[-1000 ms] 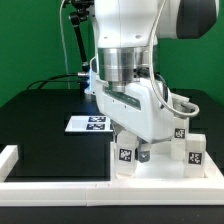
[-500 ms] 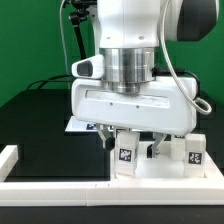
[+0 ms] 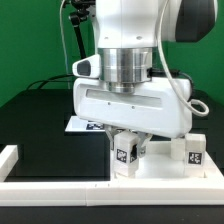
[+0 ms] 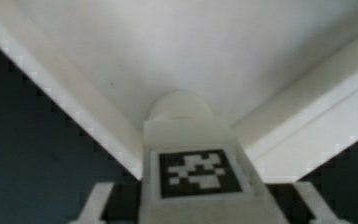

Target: Assemble square table

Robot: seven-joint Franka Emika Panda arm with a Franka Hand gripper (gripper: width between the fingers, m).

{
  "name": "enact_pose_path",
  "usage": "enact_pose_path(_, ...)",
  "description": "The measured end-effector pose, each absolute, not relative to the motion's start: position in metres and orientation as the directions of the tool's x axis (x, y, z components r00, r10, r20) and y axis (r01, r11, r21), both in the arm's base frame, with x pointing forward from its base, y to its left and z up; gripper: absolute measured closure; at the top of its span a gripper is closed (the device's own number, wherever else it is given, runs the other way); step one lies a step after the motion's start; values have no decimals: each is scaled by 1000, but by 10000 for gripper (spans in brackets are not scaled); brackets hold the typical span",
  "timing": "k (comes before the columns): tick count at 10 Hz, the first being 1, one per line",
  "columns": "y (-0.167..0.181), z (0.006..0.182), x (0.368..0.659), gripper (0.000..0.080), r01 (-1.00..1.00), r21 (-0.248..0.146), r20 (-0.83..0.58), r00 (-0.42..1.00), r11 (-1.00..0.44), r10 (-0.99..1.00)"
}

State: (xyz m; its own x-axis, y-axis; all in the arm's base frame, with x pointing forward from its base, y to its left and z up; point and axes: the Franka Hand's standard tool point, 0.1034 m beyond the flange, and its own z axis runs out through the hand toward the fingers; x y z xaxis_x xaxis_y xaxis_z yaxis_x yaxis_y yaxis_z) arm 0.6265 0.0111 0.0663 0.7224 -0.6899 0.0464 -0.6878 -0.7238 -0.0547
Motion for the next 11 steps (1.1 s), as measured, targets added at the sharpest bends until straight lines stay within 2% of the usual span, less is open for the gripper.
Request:
enact_pose_path(4, 10, 66, 626, 509, -870, -66, 24, 489, -489, -872)
enact_pose_path(6, 9, 66, 625, 509, -990, -49, -32, 136, -134, -990)
enact_pose_path(8, 8, 66, 627, 509, -982, -51, -109, -174, 180, -979)
enact_pose_path(9, 7, 67, 629, 509, -959, -47, -126, -273, 280, -954)
enact_pose_path(11, 10, 66, 628, 497, -936, -39, -127, -342, 349, -931)
